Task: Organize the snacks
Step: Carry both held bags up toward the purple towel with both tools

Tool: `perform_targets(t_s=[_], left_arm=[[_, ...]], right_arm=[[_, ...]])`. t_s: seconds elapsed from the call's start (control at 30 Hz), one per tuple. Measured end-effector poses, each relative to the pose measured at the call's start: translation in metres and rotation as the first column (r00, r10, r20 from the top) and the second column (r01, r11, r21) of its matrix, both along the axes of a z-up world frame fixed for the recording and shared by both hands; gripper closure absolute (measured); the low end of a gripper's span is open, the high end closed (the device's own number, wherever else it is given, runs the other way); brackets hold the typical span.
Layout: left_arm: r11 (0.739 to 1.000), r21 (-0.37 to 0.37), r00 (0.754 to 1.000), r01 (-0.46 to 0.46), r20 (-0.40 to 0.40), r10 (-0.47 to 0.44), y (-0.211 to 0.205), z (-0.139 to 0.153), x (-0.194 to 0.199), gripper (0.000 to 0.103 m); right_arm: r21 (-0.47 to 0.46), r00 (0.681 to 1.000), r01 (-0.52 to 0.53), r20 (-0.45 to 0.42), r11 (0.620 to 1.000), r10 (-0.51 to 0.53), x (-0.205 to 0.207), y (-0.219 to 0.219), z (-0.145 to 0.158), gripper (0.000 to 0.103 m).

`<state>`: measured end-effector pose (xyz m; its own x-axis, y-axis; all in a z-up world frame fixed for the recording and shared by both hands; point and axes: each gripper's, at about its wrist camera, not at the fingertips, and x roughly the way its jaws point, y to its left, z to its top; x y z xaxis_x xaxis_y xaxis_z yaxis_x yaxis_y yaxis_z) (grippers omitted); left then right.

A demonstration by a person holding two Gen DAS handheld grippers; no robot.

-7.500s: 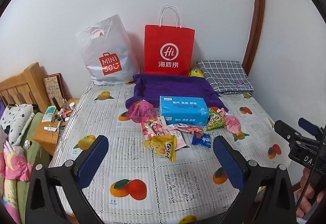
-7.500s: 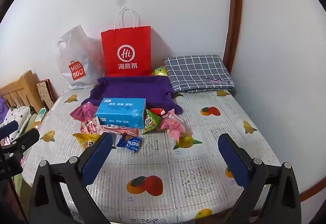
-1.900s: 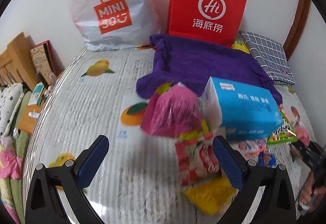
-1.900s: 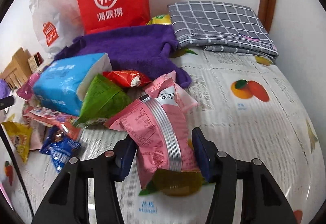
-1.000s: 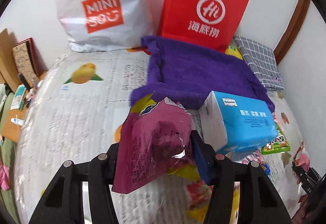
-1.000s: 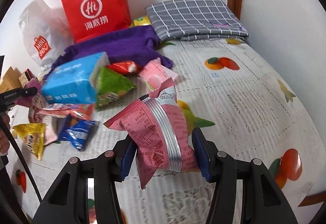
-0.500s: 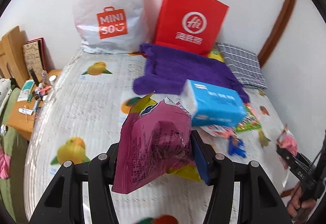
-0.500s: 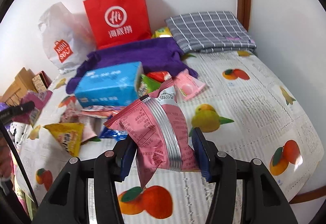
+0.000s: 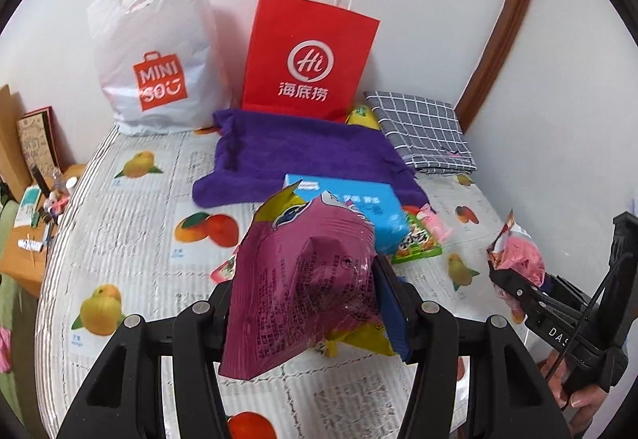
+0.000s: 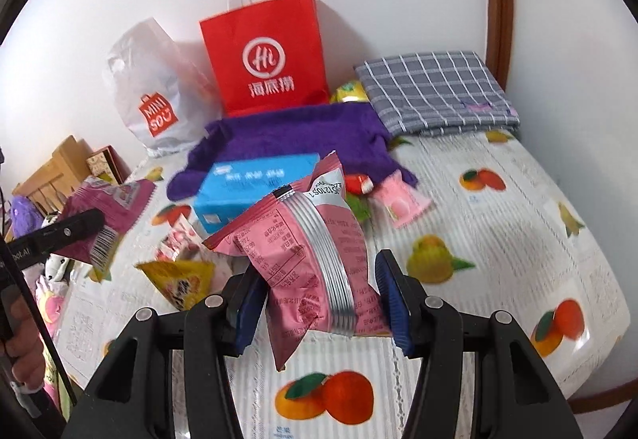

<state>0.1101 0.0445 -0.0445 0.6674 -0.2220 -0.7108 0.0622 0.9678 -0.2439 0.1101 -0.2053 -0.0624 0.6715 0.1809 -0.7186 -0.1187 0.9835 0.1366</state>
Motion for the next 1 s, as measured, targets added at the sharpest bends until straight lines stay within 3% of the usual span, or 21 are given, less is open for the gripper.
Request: perform_targets(t_s=[0.37,0.7,1.0], left_arm=[[0.999,0.045,1.000,0.008,0.025,-0.009,-0.017,0.021,0.023,0.048],[0.999,0.046,1.000,0.016,0.017,-0.016,-0.019,0.026,0.062,0.048],[0.995,0.098,0.999,-0.028,0.032,0.025,-0.005,0.034,0.104,0.048]], right_arm=[[-0.005,0.997,-0.066,0.041,0.998,0.067,0.027,0.016,0.028,0.050],[0.009,0.993,-0.106,0.049,0.994,0.105,0.078,0.030,0.038,0.050],[0.000,0.987,-0.150,0.052,0.989,0.150,0.129,0.046,0.039,0.050]])
